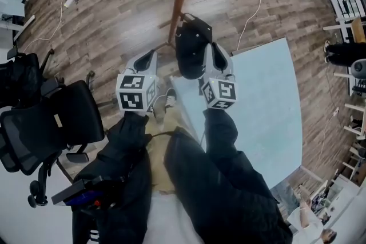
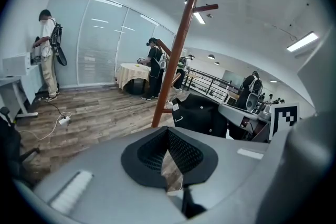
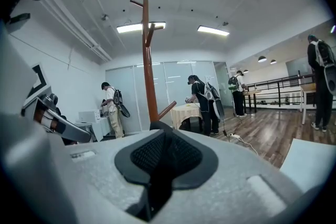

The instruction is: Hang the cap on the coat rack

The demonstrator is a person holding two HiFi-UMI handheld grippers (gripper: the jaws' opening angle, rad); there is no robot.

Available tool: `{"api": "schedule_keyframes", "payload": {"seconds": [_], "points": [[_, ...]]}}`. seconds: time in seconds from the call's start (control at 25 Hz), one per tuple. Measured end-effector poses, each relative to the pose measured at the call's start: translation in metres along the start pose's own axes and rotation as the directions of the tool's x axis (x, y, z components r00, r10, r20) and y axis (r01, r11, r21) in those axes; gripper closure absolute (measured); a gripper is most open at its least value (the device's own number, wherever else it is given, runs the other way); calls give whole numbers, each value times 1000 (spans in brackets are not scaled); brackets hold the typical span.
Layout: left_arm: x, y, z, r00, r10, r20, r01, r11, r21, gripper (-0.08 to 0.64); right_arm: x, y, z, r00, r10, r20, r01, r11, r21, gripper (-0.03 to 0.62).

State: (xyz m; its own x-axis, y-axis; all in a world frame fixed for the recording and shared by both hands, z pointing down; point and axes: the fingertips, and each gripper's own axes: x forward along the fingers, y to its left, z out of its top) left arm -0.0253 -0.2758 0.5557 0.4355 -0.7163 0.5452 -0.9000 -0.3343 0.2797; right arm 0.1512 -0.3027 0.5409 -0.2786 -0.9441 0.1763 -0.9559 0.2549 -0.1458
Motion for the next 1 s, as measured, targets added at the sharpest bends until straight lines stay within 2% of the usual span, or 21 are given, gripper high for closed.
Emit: {"api": "schedule_keyframes", "payload": {"seconds": [0.44, 0.72, 1.0], "points": [[7, 6, -9, 999, 9, -34, -9, 1000, -4, 560, 9, -16, -47, 996, -28, -86, 31, 999, 35, 552], [8, 16, -13, 998, 35, -47, -36, 999, -12, 560, 27, -12, -88, 984, 2, -179, 8, 999, 53, 551], [4, 27, -16, 997, 65, -50, -67, 997, -25, 560, 35, -6, -128, 961, 35, -276, -19, 998, 61, 574]]}}
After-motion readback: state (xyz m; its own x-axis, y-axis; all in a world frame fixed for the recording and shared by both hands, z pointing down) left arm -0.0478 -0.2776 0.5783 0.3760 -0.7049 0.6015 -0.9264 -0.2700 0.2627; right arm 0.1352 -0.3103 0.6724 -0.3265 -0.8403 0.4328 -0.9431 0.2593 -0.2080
